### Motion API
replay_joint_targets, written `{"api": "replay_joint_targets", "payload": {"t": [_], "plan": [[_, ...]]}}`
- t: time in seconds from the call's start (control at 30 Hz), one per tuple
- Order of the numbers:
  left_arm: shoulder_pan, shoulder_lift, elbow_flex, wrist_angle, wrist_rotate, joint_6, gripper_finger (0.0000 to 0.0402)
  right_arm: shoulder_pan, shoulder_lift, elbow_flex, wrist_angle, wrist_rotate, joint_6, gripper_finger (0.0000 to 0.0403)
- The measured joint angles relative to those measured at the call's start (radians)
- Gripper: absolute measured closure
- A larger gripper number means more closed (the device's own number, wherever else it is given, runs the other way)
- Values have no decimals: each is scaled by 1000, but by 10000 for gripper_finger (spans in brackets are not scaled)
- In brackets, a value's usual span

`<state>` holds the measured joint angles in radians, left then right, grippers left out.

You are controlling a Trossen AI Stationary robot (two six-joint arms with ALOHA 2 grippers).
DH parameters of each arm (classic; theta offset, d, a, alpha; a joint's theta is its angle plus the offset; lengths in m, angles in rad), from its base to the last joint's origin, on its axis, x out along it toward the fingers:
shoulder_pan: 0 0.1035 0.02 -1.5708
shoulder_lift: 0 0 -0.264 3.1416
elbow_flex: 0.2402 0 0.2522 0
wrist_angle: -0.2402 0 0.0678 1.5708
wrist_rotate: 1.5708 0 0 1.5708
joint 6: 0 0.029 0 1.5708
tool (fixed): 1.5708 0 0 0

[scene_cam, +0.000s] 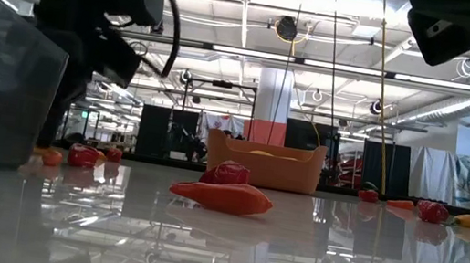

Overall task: Sort produce into baskets
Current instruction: Put the yellow chili pepper into the black bin

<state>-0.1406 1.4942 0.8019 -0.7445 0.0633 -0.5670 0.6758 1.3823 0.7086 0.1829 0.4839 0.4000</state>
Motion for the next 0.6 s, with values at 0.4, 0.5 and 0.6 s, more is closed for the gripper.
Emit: {"api": "replay_joint_targets", "payload": {"t": [0.4, 0.5, 0.6], "plan": [[-40, -172, 116, 4, -104, 16, 393, 0, 0, 0, 17, -19, 8, 403], [-79, -218, 131, 13, -116, -34, 393, 0, 0, 0, 26, -19, 8, 403], [-147, -244, 134, 85, -71, -81, 393, 0, 0, 0, 27, -18, 8, 403]]}}
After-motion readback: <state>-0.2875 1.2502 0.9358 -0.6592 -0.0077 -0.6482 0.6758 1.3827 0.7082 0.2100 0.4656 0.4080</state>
